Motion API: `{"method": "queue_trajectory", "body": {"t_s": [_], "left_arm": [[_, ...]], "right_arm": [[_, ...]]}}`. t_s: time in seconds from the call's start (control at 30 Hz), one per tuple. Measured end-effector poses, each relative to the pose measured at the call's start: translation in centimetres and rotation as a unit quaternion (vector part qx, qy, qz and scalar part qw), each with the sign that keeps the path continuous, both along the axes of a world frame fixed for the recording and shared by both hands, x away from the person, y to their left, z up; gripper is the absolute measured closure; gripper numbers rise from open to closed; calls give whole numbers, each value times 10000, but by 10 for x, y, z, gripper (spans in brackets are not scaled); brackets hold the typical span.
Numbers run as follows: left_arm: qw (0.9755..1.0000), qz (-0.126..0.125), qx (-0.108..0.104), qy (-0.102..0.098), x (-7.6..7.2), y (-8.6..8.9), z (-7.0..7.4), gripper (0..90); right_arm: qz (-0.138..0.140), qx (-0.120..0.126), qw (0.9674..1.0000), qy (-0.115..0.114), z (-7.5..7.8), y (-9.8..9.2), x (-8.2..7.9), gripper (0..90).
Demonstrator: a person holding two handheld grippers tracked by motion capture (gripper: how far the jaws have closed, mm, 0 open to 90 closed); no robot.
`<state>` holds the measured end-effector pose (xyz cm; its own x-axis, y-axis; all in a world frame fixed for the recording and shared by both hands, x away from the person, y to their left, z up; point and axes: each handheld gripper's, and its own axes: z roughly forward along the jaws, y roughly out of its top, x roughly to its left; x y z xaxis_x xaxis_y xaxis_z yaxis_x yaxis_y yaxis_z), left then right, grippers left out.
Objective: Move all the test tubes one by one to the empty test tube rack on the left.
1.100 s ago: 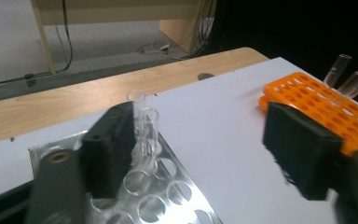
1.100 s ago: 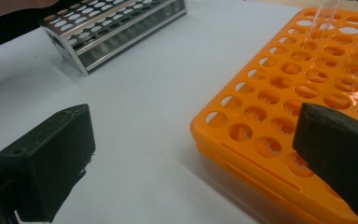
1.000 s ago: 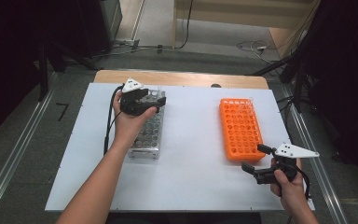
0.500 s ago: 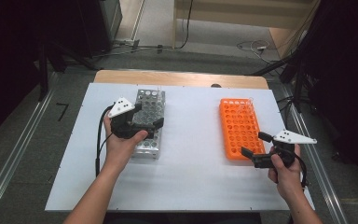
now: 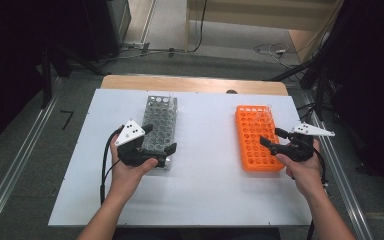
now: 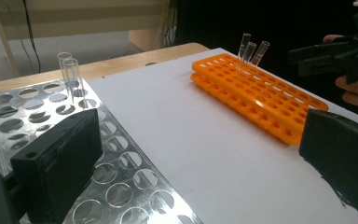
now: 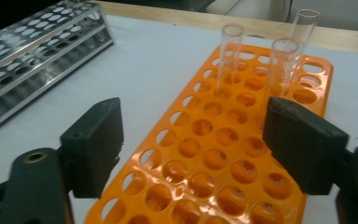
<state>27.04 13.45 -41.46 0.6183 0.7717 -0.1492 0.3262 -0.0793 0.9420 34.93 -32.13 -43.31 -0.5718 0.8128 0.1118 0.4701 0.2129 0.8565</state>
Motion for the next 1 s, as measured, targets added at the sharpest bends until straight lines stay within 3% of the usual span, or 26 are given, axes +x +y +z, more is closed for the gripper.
{"method": "queue_trajectory", "body": {"t_s": [0.27,0.47,0.67,1.0], "left_arm": [[10000,-22,-44,-4,-4,0,0,0],[10000,-27,-67,12,-5,1,-1,0],[9999,-34,-94,23,-5,0,-1,0],[9999,-46,-102,48,-3,-1,-3,0]], "right_arm": [[-335,-215,9992,-93,-11,-9,29,429],[-280,-271,9991,195,-16,-14,51,549],[-138,-392,9986,312,-19,-13,66,608],[-31,-645,9976,234,-30,-7,73,687]]}}
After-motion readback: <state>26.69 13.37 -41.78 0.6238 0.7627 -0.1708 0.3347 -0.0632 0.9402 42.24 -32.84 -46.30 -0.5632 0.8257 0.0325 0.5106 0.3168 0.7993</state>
